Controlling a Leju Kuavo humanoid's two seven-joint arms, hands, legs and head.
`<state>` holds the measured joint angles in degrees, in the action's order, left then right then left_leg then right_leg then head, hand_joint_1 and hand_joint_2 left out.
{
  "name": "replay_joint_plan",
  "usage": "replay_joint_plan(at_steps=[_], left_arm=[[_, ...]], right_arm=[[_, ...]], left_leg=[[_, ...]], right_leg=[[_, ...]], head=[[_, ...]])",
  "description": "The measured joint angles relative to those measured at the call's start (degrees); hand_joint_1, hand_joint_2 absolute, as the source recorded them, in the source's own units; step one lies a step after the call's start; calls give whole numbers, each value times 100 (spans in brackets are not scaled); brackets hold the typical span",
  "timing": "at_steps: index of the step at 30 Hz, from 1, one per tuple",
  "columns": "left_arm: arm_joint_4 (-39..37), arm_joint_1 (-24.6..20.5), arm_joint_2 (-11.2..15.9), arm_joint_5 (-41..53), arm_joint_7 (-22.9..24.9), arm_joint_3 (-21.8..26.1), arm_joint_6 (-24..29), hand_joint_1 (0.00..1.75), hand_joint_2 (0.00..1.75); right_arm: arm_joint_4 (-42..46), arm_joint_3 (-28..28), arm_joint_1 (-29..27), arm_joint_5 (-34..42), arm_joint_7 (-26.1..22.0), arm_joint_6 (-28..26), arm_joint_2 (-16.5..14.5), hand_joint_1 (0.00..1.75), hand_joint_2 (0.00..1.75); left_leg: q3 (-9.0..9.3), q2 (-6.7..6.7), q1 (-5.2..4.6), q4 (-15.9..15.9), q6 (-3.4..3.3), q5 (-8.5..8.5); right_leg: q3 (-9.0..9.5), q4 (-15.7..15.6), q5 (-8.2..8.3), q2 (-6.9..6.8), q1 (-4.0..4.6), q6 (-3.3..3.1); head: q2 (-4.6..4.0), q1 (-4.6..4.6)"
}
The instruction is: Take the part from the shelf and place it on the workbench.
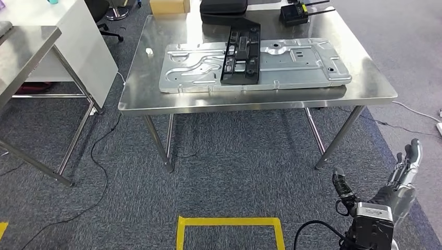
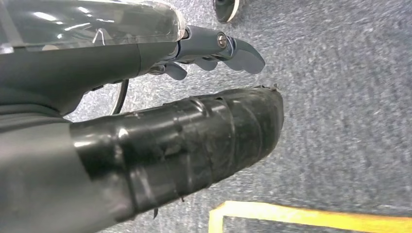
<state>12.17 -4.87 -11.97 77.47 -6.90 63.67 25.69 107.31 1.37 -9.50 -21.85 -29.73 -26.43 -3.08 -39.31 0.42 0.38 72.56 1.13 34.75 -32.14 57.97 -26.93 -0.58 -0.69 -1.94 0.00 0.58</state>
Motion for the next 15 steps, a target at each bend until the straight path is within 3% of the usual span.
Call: replay_joint_plan(at_steps=[1, 2, 4, 6, 7, 9, 10, 11, 12, 14, 15], left_arm=[[0, 0, -3, 1, 4, 0, 2, 0, 0], [0, 0, -4, 1, 8, 0, 4, 0, 0], [0, -3, -3, 0, 9, 0, 8, 0, 0], [0, -6, -3, -1, -1, 1, 13, 0, 0], [0, -9, -3, -1, -11, 2, 18, 0, 0], [0, -9, -5, -1, -29, 6, 27, 0, 0], [0, -10, -9, -1, -33, 8, 31, 0, 0], [0, -10, -13, -3, -34, 9, 36, 0, 0], [0, -11, -16, -5, -34, 11, 40, 0, 0], [0, -14, -19, -9, -34, 13, 49, 0, 0], [0, -13, -19, -9, -33, 13, 49, 0, 0]], right_arm=[[-16, -5, 0, -5, 0, 3, 0, 0, 175], [-29, -11, 0, -11, 0, 3, 0, 0, 175], [-44, -24, 1, -24, 0, 3, 0, 0, 175], [-45, -39, 3, -41, -1, 5, 0, 0, 175], [-45, -44, 4, -51, -1, 7, 0, 0, 175], [-46, -49, 7, -66, -2, 19, 0, 0, 175], [-48, -54, 5, -70, -2, 29, 1, 0, 175], [-52, -60, 3, -73, -2, 40, 1, 0, 175], [-58, -66, 1, -74, -2, 49, 1, 0, 175], [-81, -77, -2, -75, -2, 64, 2, 0, 175], [-95, -80, -2, -75, -2, 68, 2, 0, 175]], left_leg=[[37, 0, 3, 142, 6, -24], [170, 0, 5, 84, 2, -155], [697, -4, 3, -570, -40, -439], [1199, -10, -19, -1346, -103, -465], [1311, -13, -36, -1564, -134, -428], [1301, -7, -41, -1672, -204, -473], [1271, 8, -33, -1696, -243, -531], [1232, 24, -21, -1721, -294, -597], [1174, 41, -12, -1738, -336, -665], [1012, 58, -28, -1719, -390, -783], [923, 60, -35, -1699, -392, -841]], right_leg=[[-85, 19, 57, 0, 1, 9], [-166, 43, 107, 0, 2, 20], [-302, 92, 191, 1, 3, 52], [-384, 121, 276, -4, 14, 104], [-401, 119, 324, -9, 15, 138], [-414, 96, 410, -16, 14, 213], [-432, 117, 378, -5, 10, 248], [-467, 208, 247, 10, 7, 275], [-532, 410, 9, 25, 3, 297], [-696, 1079, -569, 40, -10, 321], [-750, 1412, -730, 41, -13, 331]], head=[[0, 0], [0, -1], [0, -2], [0, 1], [0, 2], [0, 6], [0, 7], [0, 13], [0, 17], [0, 25], [0, 25]])
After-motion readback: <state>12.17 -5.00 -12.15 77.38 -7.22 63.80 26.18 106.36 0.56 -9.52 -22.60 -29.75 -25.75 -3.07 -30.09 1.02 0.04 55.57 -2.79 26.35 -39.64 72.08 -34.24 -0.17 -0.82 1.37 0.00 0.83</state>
